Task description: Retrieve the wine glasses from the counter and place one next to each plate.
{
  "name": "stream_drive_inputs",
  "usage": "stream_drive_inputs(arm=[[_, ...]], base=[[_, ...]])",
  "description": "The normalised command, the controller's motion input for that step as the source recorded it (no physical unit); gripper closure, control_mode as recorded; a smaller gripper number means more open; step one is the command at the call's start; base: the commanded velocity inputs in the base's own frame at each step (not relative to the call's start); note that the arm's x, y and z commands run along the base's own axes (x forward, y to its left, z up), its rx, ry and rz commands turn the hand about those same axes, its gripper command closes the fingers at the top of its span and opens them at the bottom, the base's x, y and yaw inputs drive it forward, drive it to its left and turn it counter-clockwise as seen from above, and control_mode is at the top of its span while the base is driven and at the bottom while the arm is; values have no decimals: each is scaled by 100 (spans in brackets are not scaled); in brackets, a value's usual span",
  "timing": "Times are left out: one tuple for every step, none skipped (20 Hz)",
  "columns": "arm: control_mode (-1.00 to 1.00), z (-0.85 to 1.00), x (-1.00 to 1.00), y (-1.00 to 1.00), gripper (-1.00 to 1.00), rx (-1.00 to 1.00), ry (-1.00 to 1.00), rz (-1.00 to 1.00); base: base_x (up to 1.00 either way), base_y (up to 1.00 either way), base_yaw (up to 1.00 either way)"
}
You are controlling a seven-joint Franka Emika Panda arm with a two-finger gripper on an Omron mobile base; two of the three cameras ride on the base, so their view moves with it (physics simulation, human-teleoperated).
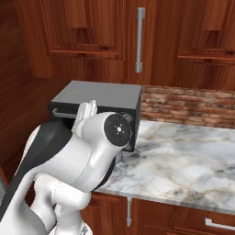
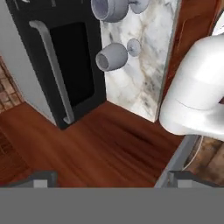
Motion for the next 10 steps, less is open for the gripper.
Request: stream_drive_inputs(arm=[[-100, 0, 7, -9, -100, 40, 39, 0], [-100, 0, 4, -19, -100, 40, 38, 0], [-100, 0, 3, -24, -100, 40, 35, 0], [-100, -6, 11, -24, -100, 36, 30, 0], [-100, -10, 13, -22, -100, 33, 26, 0], [-100, -16, 8, -31, -100, 30, 17, 0], [-100, -24, 6, -31, -100, 28, 12, 0], [-100, -27, 5, -34, -100, 27, 8, -1], [-100, -31, 4, -35, -100, 24, 4, -2], [-100, -31, 4, -36, -100, 22, 0, -3]], base=[[0, 0, 0], [0, 0, 0], [0, 0, 0], [0, 0, 0], [0, 0, 0], [0, 0, 0], [0, 0, 0], [0, 0, 0], [0, 0, 0], [0, 0, 0]])
